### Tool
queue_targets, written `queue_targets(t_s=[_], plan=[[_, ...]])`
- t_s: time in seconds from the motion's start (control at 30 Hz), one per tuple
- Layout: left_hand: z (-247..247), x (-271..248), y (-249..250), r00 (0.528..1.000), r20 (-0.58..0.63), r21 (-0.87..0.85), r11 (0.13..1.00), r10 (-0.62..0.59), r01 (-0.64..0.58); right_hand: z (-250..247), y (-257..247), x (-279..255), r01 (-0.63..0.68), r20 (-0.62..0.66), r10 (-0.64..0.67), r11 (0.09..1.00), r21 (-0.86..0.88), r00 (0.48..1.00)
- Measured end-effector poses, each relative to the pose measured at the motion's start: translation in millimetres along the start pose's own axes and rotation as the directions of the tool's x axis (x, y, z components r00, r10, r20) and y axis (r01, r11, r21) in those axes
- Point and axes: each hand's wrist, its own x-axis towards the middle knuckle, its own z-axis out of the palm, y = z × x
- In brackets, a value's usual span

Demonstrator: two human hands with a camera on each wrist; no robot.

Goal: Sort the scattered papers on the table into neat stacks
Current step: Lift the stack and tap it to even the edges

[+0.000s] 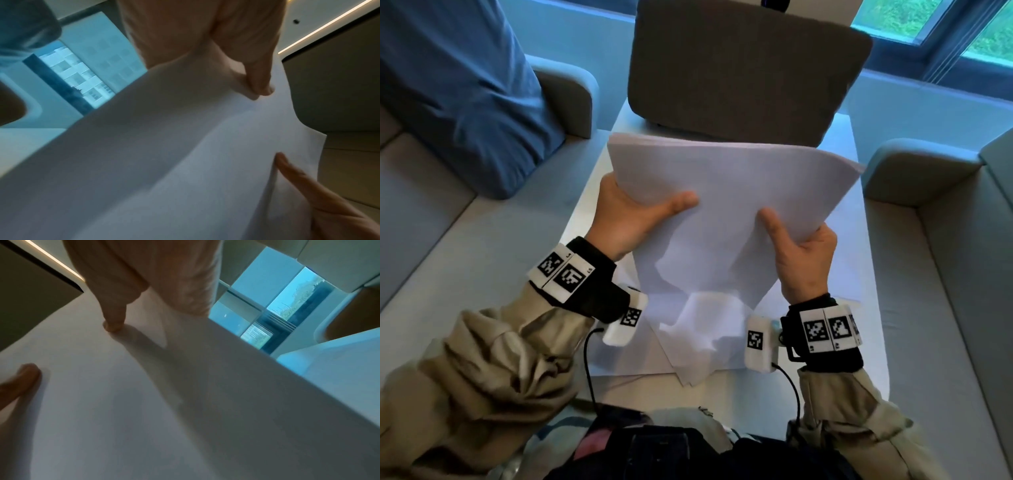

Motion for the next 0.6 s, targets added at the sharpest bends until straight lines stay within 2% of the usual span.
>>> queue_targets(t_s=[0.1,0.3,0.5,0.6], plan=[[-5,6,9,0.999,-0.003,0.025,0.999,0.035,-0.035,-2,-6,4,0.042,0.000,-0.042,0.999,0.020,0.999],[-5,5,-6,0.999,0.028,0.100,0.994,-0.044,0.041,3,6,7,-0.064,0.010,0.064,0.998,0.008,0.998],[-2,7,-4,0.999,-0.033,0.107,0.994,0.006,-0.002,4,5,9,0.002,-0.021,0.000,0.998,0.064,1.000],[-4,7,-14,1.000,-0.019,0.111,0.994,-0.011,0.013,4,15,8,-0.036,-0.015,0.037,0.998,0.058,0.999]])
